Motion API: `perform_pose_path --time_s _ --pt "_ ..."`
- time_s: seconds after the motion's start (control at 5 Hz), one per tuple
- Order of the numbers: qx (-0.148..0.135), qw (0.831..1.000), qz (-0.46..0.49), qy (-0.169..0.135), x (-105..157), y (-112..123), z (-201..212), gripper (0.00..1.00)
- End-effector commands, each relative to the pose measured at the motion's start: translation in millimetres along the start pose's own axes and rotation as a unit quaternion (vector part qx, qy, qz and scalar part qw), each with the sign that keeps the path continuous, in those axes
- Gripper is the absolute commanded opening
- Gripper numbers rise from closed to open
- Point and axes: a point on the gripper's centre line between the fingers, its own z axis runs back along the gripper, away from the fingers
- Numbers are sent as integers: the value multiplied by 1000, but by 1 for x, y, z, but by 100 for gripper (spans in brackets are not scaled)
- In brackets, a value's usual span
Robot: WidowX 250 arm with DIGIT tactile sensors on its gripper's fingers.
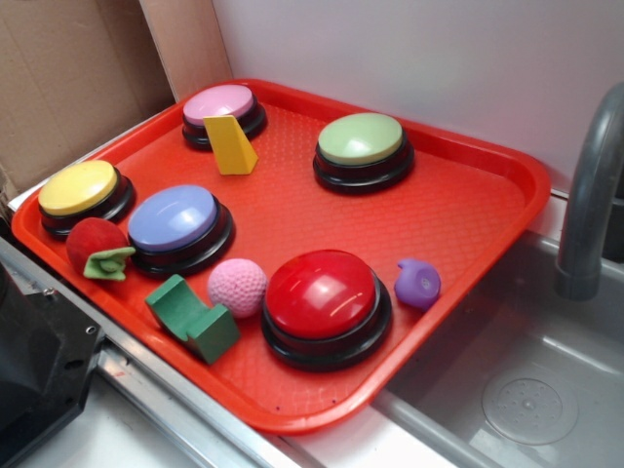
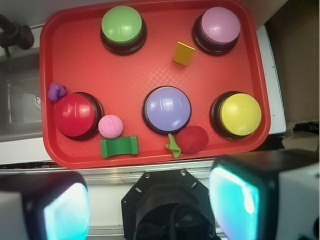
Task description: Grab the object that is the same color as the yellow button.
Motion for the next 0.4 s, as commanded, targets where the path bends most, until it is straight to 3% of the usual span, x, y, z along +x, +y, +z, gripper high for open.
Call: perform_pose_path --time_s 0.0,0.2 --pt "0 1000 0 0 0 0 0 100" --pt "1 996 91 1 26 8 -21 100"
